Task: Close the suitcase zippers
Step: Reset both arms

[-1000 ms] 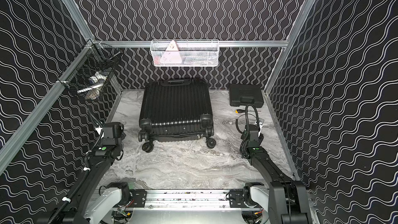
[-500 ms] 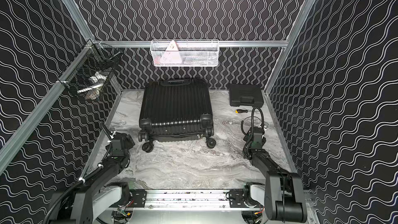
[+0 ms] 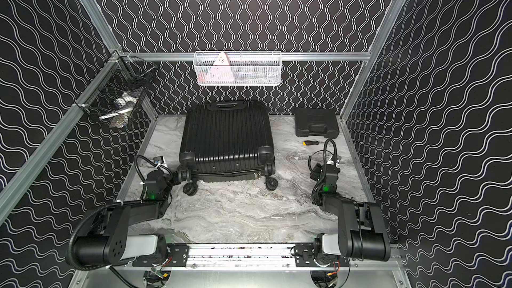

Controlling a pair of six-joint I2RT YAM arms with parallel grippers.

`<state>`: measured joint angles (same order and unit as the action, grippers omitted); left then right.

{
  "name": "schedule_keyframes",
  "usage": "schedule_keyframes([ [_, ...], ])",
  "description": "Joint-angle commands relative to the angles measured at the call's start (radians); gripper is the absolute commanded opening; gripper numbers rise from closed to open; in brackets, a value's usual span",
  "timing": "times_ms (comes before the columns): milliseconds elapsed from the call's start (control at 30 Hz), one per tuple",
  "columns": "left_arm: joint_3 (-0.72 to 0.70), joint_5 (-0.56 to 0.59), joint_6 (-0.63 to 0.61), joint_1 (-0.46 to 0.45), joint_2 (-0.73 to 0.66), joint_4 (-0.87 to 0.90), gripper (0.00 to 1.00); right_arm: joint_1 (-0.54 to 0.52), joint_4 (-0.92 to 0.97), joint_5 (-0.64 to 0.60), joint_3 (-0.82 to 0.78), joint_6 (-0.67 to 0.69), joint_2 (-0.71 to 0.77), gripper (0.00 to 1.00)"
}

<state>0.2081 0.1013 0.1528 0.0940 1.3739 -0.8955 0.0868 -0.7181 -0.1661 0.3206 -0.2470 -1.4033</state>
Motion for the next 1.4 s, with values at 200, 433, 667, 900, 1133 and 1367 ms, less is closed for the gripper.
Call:
schedule_keyframes([
  [200,-0.067,-0.121,-0.054,-0.002,0.336,-0.622,0.99,0.001,-0.316,0.051,-0.016,0.085,-0.136,0.61],
  [433,0.007,-0.083,-0.058,-0.02,0.289,-0.424,0.99,-0.001,-0.434,0.097,0.002,0.11,-0.274,0.71],
  [667,0.139,-0.002,-0.118,-0.106,0.278,-0.173,0.99,-0.007,-0.307,0.096,0.057,0.116,-0.261,1.0],
  [900,0.126,0.019,-0.111,-0.107,0.275,-0.193,0.99,-0.007,-0.286,0.096,0.058,0.116,-0.255,1.0],
  [1133,0.127,0.021,-0.111,-0.107,0.276,-0.189,0.99,-0.007,-0.282,0.101,0.064,0.12,-0.255,1.0],
  [1367,0.133,0.023,-0.114,-0.111,0.277,-0.18,0.99,-0.007,-0.28,0.105,0.066,0.122,-0.256,1.0],
])
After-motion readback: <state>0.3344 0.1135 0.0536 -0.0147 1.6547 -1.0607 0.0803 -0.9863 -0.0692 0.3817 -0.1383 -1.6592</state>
